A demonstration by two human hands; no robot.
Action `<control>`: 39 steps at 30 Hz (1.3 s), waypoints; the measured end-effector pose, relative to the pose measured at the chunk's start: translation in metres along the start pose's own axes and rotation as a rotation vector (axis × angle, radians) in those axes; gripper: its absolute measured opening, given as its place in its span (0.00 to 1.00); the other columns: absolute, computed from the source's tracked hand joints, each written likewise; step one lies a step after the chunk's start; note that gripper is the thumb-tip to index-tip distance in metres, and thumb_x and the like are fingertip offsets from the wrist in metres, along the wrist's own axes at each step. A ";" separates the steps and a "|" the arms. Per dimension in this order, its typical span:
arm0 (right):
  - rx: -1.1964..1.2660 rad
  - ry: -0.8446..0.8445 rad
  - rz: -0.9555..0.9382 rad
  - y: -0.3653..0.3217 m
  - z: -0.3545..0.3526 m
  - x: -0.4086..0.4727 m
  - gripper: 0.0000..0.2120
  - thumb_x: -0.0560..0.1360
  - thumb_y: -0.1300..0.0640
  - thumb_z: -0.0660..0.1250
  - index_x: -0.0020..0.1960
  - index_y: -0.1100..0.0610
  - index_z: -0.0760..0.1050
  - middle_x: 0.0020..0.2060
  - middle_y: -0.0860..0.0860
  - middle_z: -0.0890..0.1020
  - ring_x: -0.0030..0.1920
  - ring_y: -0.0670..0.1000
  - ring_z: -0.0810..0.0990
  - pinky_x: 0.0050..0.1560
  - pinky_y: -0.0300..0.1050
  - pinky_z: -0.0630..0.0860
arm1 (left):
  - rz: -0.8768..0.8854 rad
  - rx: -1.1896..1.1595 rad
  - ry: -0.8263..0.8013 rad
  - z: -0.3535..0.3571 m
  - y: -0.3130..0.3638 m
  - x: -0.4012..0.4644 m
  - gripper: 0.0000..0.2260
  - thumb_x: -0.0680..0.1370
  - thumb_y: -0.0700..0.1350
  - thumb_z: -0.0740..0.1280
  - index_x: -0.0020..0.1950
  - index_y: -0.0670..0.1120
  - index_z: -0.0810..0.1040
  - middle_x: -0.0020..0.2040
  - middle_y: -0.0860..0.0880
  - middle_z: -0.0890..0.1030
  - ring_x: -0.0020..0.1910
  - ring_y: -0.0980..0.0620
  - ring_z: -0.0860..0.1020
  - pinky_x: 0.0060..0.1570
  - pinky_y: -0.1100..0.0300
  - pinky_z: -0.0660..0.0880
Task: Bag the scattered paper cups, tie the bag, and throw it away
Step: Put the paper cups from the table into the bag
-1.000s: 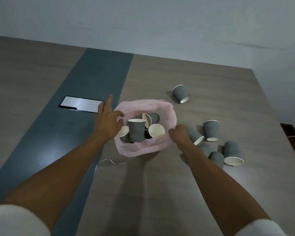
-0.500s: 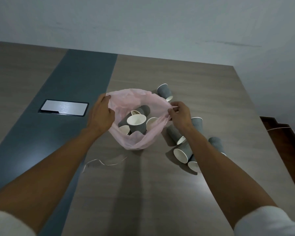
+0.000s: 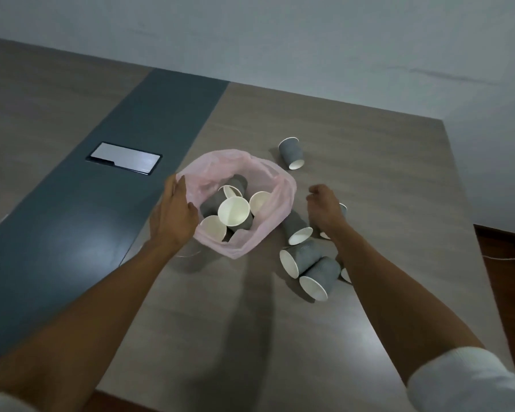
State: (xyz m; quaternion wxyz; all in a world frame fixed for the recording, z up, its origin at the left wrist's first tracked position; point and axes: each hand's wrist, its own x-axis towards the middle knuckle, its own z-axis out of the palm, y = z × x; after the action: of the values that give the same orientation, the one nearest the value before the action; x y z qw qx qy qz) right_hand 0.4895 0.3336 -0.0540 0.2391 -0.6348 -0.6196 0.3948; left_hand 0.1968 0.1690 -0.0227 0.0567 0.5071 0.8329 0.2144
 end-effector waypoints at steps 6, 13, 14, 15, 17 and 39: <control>-0.724 -0.398 -0.220 0.027 0.001 -0.011 0.28 0.74 0.65 0.69 0.73 0.62 0.71 0.66 0.63 0.78 0.68 0.63 0.76 0.67 0.52 0.72 | -0.028 0.057 0.016 0.001 -0.003 -0.002 0.26 0.81 0.45 0.64 0.78 0.45 0.61 0.79 0.49 0.59 0.56 0.36 0.79 0.54 0.44 0.76; -0.404 -0.048 0.024 0.035 0.015 -0.011 0.15 0.78 0.68 0.61 0.63 0.68 0.77 0.59 0.67 0.82 0.60 0.66 0.80 0.57 0.51 0.76 | -0.031 0.083 -0.002 -0.005 -0.009 0.006 0.27 0.81 0.53 0.62 0.78 0.48 0.60 0.79 0.50 0.62 0.60 0.37 0.78 0.57 0.41 0.76; -0.277 0.032 0.102 0.030 0.012 -0.012 0.14 0.79 0.67 0.60 0.62 0.68 0.77 0.58 0.67 0.81 0.58 0.66 0.81 0.55 0.49 0.76 | -0.024 0.102 -0.008 -0.006 -0.010 0.007 0.26 0.81 0.52 0.61 0.78 0.48 0.61 0.78 0.49 0.63 0.63 0.38 0.76 0.58 0.40 0.76; -0.128 0.126 0.170 0.023 0.009 -0.014 0.13 0.79 0.67 0.60 0.61 0.68 0.77 0.58 0.66 0.82 0.54 0.64 0.82 0.50 0.43 0.78 | -0.018 0.121 -0.015 -0.008 -0.011 0.009 0.26 0.81 0.51 0.61 0.78 0.47 0.62 0.78 0.48 0.64 0.65 0.38 0.76 0.59 0.40 0.76; 0.204 0.368 0.214 0.001 0.002 -0.018 0.11 0.80 0.66 0.58 0.59 0.65 0.75 0.51 0.63 0.83 0.35 0.53 0.83 0.32 0.31 0.74 | -0.015 0.139 -0.035 -0.012 -0.012 0.012 0.25 0.82 0.48 0.62 0.78 0.47 0.63 0.78 0.48 0.65 0.61 0.38 0.78 0.57 0.42 0.77; 0.162 0.135 -0.017 -0.070 0.021 -0.023 0.14 0.77 0.68 0.58 0.58 0.60 0.79 0.41 0.55 0.85 0.35 0.51 0.82 0.32 0.32 0.76 | 0.187 0.044 0.016 -0.041 -0.014 0.039 0.16 0.83 0.42 0.60 0.70 0.44 0.77 0.70 0.47 0.76 0.62 0.40 0.74 0.56 0.42 0.77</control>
State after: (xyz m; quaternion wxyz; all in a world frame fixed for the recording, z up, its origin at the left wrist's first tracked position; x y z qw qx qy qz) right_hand 0.4331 0.3158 -0.0062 0.3344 -0.6333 -0.5734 0.3979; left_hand 0.1537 0.1855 0.0133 0.0188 0.5818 0.7870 0.2043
